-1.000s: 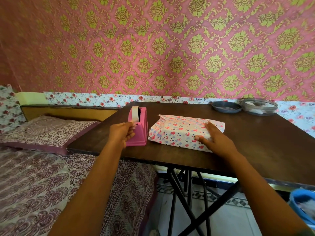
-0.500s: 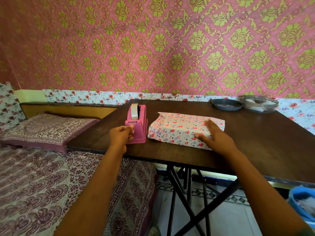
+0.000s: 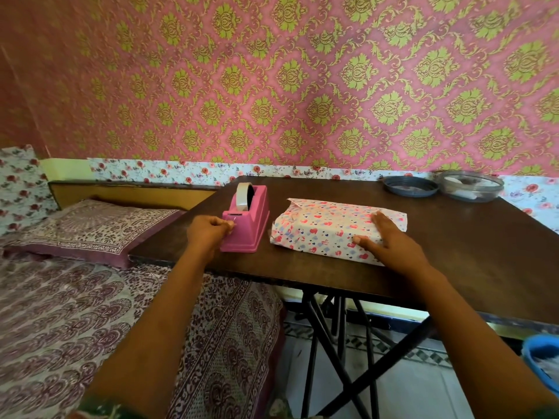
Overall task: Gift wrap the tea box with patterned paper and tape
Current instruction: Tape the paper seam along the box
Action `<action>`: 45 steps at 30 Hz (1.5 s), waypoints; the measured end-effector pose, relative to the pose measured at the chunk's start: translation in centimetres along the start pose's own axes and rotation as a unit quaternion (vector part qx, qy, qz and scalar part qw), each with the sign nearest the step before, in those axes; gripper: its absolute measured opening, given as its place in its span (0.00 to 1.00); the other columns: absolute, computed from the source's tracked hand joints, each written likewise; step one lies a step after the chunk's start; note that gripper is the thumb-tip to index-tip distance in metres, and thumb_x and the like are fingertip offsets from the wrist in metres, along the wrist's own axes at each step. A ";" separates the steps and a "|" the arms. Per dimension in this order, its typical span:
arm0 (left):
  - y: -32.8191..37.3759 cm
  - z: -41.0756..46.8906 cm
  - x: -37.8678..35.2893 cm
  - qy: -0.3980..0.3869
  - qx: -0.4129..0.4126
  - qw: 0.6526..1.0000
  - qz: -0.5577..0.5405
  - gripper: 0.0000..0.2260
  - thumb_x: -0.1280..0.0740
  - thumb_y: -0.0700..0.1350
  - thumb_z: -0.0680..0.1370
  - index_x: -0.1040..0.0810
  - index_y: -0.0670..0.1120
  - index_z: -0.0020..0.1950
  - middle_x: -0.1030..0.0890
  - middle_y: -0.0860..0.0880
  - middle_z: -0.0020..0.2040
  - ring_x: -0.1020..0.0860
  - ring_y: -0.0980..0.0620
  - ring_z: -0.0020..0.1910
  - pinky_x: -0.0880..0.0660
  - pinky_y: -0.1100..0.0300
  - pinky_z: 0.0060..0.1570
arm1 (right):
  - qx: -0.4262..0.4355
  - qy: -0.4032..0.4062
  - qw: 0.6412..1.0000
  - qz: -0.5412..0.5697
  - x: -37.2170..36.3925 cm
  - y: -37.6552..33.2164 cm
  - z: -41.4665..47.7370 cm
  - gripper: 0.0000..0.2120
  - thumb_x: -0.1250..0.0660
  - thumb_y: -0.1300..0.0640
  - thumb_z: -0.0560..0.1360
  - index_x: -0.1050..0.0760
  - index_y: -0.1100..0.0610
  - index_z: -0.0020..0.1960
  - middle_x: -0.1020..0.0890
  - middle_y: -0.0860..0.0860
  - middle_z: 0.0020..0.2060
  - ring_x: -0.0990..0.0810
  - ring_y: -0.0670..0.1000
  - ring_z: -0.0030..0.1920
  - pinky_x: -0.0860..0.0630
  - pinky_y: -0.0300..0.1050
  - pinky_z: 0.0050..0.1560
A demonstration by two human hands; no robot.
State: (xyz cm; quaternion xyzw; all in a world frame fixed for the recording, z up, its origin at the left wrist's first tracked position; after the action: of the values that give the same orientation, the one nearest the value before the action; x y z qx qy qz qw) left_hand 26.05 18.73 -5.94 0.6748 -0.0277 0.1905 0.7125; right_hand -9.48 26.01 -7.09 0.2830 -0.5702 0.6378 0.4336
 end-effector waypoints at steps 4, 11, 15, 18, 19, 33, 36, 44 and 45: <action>0.8 0.5 0.5 -0.012 -0.014 0.997 0.075 0.09 0.29 0.43 0.73 0.23 0.45 0.33 0.22 0.48 0.36 0.25 0.49 0.43 0.26 0.54 0.47 | -0.003 -0.005 1.000 0.000 -0.1 0.1 0.1 0.37 0.43 0.39 0.75 0.53 0.52 0.76 0.51 0.49 0.77 0.45 0.52 0.75 0.38 0.55 0.69; 1.1 0.2 0.6 -0.041 0.027 0.987 0.152 0.08 0.29 0.42 0.72 0.23 0.41 0.35 0.23 0.45 0.33 0.28 0.52 0.30 0.30 0.60 0.31 | 0.002 0.003 1.000 0.009 -0.1 0.2 0.2 0.37 0.43 0.38 0.75 0.53 0.51 0.76 0.51 0.48 0.77 0.45 0.52 0.75 0.38 0.55 0.69; 0.8 -2.0 -0.6 -0.113 0.015 0.989 0.095 0.05 0.32 0.39 0.74 0.22 0.40 0.39 0.23 0.44 0.37 0.27 0.52 0.32 0.28 0.63 0.31 | 0.002 0.007 1.000 0.012 -0.1 0.3 0.1 0.37 0.43 0.38 0.75 0.53 0.51 0.76 0.50 0.48 0.76 0.45 0.53 0.75 0.38 0.55 0.69; 3.6 -3.6 -2.9 -0.151 -0.057 0.987 0.012 0.04 0.33 0.40 0.75 0.22 0.45 0.40 0.22 0.49 0.33 0.29 0.55 0.32 0.28 0.71 0.25 | 0.004 0.013 1.000 0.000 0.0 0.0 0.0 0.37 0.43 0.38 0.75 0.54 0.52 0.77 0.50 0.49 0.76 0.45 0.52 0.75 0.38 0.54 0.69; 4.8 -4.0 -4.2 -0.162 -0.078 0.984 -0.011 0.05 0.34 0.40 0.76 0.21 0.46 0.40 0.21 0.50 0.32 0.29 0.55 0.31 0.29 0.72 0.25 | 0.005 0.014 1.000 -0.012 0.1 0.0 -0.1 0.38 0.44 0.38 0.75 0.55 0.53 0.77 0.50 0.49 0.76 0.45 0.52 0.75 0.38 0.53 0.69; 12.4 -3.1 -23.7 -0.403 -0.119 0.906 0.061 0.20 0.32 0.39 0.75 0.28 0.46 0.67 0.20 0.46 0.47 0.25 0.52 0.44 0.27 0.61 0.40 | 0.059 0.080 0.994 0.036 0.6 1.6 -1.0 0.38 0.40 0.38 0.74 0.48 0.55 0.76 0.45 0.49 0.76 0.44 0.47 0.74 0.45 0.41 0.71; 12.7 -2.7 -25.5 -0.455 -0.113 0.876 0.112 0.24 0.32 0.39 0.76 0.33 0.48 0.70 0.22 0.43 0.54 0.26 0.48 0.48 0.26 0.59 0.44 | 0.066 0.089 0.993 0.034 0.6 1.8 -0.8 0.38 0.41 0.37 0.74 0.48 0.55 0.76 0.44 0.49 0.76 0.41 0.48 0.74 0.43 0.43 0.71; 12.6 -2.8 -28.1 -0.510 -0.087 0.831 0.204 0.26 0.35 0.38 0.77 0.38 0.48 0.73 0.22 0.47 0.39 0.27 0.55 0.35 0.26 0.64 0.35 | 0.065 0.099 0.993 0.027 0.7 2.1 -0.7 0.39 0.41 0.35 0.73 0.48 0.53 0.76 0.43 0.48 0.75 0.38 0.47 0.72 0.39 0.41 0.69; 12.6 -2.7 -28.2 -0.510 -0.084 0.830 0.209 0.26 0.35 0.38 0.77 0.39 0.48 0.73 0.22 0.47 0.39 0.27 0.55 0.35 0.26 0.65 0.34 | 0.066 0.100 0.992 0.027 0.7 2.0 -0.7 0.39 0.41 0.35 0.73 0.48 0.53 0.76 0.43 0.48 0.75 0.38 0.47 0.72 0.39 0.41 0.69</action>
State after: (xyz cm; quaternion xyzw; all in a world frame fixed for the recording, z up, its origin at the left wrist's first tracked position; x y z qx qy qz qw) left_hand -4.49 14.96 -2.57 0.5913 -0.5433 -0.0397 0.5946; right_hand -11.51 26.90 -7.57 0.2306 -0.4879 0.7107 0.4514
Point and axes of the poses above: each hand's wrist, its own z-axis towards the middle knuckle, its own x-axis out of the back of the hand, y = z × x, the point moved 8 cm from there along z, towards the middle knuckle
